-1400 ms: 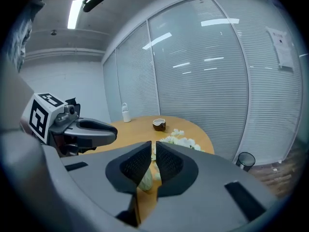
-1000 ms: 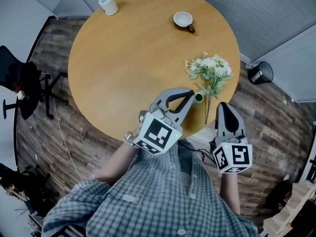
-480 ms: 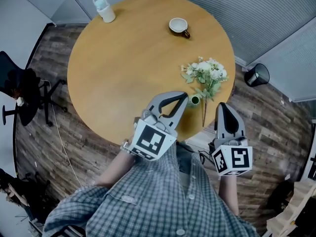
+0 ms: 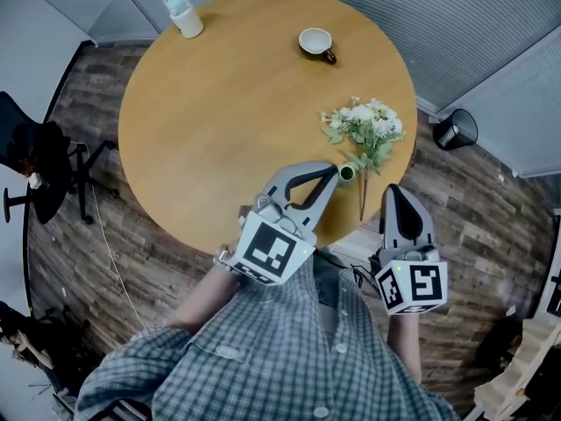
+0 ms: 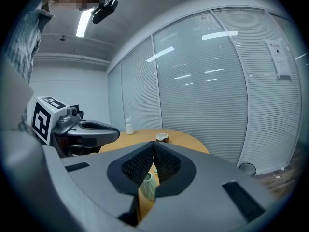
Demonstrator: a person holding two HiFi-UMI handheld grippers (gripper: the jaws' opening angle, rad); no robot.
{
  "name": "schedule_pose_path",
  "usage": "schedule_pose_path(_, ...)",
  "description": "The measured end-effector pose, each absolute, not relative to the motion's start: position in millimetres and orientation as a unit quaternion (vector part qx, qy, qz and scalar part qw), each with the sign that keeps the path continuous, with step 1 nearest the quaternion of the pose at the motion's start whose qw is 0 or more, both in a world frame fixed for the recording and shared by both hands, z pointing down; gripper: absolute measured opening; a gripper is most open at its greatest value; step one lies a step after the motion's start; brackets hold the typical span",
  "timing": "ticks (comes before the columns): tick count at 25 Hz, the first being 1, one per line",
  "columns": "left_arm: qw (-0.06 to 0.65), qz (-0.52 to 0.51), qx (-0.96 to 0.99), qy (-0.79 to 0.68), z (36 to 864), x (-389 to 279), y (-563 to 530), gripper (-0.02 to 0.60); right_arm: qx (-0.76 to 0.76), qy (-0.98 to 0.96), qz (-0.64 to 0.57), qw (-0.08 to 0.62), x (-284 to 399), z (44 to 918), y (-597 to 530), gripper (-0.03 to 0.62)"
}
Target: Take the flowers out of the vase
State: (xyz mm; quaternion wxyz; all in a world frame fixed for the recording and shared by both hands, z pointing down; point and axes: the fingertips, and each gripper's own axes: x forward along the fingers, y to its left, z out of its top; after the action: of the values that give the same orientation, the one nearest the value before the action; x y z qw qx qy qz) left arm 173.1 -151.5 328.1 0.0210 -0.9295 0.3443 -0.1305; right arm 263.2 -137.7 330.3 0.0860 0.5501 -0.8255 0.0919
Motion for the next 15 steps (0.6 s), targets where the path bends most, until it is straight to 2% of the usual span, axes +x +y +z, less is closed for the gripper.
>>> schedule_pose_path(15,0.021,-0.133,-0.931,0.341,330.7,171.2,-148.4,0.009,0.544,-0.829,0.092,0.092,256.4,331.9,-137.5,0.011)
